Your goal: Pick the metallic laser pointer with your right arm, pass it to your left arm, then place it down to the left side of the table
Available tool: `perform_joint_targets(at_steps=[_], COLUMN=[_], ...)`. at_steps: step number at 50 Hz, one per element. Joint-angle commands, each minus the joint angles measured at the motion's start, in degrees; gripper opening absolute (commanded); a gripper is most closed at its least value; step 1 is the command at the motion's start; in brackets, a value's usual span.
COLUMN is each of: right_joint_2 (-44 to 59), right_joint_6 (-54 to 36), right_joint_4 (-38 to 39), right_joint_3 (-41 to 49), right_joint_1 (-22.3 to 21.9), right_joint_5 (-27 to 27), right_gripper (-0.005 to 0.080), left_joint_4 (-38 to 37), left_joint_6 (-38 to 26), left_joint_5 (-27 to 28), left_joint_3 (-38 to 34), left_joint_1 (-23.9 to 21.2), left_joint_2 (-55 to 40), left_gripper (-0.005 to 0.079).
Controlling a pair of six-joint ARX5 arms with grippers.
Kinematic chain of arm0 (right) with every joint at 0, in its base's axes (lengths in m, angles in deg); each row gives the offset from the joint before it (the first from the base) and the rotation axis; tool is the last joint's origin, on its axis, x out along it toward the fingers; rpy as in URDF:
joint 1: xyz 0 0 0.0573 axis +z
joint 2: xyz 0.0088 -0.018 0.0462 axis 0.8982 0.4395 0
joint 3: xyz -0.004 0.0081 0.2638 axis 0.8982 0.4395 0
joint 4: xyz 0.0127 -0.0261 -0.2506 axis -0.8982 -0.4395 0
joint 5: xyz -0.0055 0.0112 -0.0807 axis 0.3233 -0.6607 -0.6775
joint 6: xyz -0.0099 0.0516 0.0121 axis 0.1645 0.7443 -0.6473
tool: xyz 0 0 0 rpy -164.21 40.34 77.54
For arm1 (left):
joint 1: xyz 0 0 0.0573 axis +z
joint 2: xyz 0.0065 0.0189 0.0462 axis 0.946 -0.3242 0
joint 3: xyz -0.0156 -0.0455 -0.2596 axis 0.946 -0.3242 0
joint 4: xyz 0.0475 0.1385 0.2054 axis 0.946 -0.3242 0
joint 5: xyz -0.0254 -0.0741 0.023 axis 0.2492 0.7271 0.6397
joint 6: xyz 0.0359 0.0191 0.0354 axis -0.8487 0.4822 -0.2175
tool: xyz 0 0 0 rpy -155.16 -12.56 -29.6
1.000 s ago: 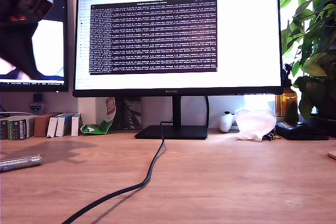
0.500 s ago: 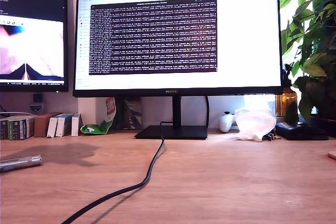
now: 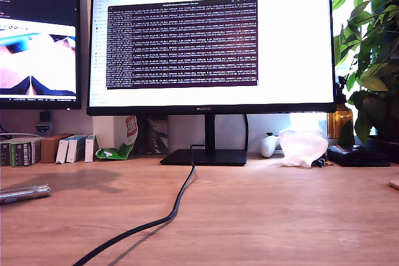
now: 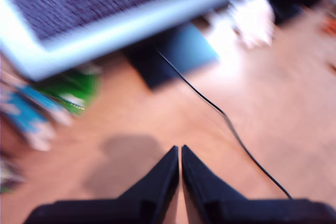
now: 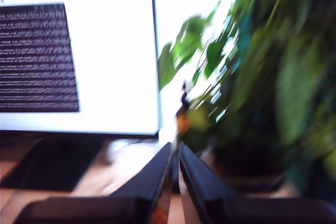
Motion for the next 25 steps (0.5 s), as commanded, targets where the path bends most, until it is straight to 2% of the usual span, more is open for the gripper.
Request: perform_joint_targets(at_steps=[1,9,16,25], right_joint_2=[-2.08,-6.69,-9.64,-12.17], right_joint_6=[-1.22,-2.82,-13.35,-21.14], right_joint_4=[-0.96,-2.75,-1.55,-0.94], right_joint_3=[-0.13,-0.13,-0.13,-0.11], right_joint_1=[-0.13,-0.13,-0.15,-0.15], right_joint_5=[-0.92,-2.67,-3.96,-5.57], right_gripper=[-0.0012,-0.0012,-0.0012,-0.0012], left_joint_4=[2.40,7.43,12.92,17.46], left_joint_6=[0.33,1.60,2.19,2.51], left_joint_5=[-1.20,-2.10,-3.34,-5.44], left_joint_3=[-3.48,-11.45,-19.41,-26.05], left_joint_1=[-0.07,-0.07,-0.07,-0.07], left_joint_2=[2.78,9.05,15.47,22.40], left_gripper=[-0.0019,-0.0019,-0.0019,-0.0019])
